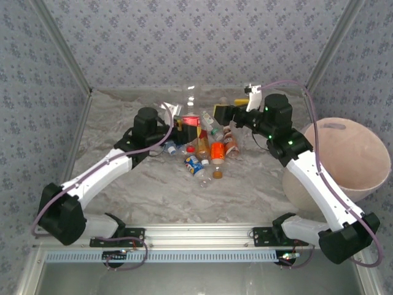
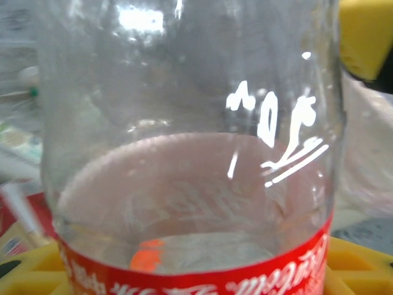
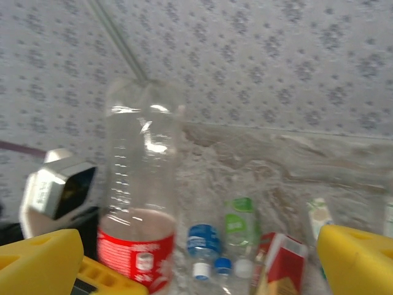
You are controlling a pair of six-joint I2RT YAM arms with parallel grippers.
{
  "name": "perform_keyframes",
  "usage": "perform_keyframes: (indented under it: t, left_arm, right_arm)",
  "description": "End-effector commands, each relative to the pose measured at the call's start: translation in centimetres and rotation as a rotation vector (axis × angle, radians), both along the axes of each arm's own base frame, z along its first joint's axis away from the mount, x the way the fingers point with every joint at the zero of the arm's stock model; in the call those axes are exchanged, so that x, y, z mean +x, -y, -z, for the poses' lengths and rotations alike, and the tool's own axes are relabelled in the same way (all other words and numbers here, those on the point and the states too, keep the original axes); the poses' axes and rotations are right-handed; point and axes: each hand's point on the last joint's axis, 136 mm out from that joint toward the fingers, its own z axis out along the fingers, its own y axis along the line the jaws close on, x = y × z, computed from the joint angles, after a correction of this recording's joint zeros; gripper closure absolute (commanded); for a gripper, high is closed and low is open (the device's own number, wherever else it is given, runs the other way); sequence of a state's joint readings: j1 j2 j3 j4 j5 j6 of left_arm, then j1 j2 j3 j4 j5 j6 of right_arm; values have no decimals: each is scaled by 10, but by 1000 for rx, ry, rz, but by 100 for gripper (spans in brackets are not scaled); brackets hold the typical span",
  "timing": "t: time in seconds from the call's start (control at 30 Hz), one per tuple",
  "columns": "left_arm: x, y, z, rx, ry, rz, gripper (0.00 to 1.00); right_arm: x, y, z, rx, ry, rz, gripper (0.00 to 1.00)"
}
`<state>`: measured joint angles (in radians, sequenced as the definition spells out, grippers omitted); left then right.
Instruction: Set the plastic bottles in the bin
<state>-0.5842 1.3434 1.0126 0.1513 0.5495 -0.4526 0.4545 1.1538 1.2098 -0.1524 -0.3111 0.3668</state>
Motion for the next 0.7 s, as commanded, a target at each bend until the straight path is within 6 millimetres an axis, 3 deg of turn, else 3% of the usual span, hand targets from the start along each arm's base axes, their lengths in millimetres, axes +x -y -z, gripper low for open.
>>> perform_keyframes:
  t: [0.0,0.17,0.33,0.47,0.57,0.67]
  left_arm:
    - [-23,23,-44,-119,109,226,42]
    - [-38,41,-49,-136,102,352,42]
    - [-52,53,-50,-139,114,416,43]
    - [-62,61,-50,-136,122,452,43]
    - [-65,66,-45,-107,122,462,44]
    - [-63,66,-43,-92,121,442,43]
  right_arm:
    - [-17,-17,-37,124,35,-125,0]
    - [-26,-34,-47,160,44,-241,0]
    - [2,-18,-36,148,-29,-65,0]
    - [7,-27,-31,132,-46,-108,0]
    - [8,-32,-32,158,-66,-137,20]
    - [5,-31,-33,165,-58,-144,29]
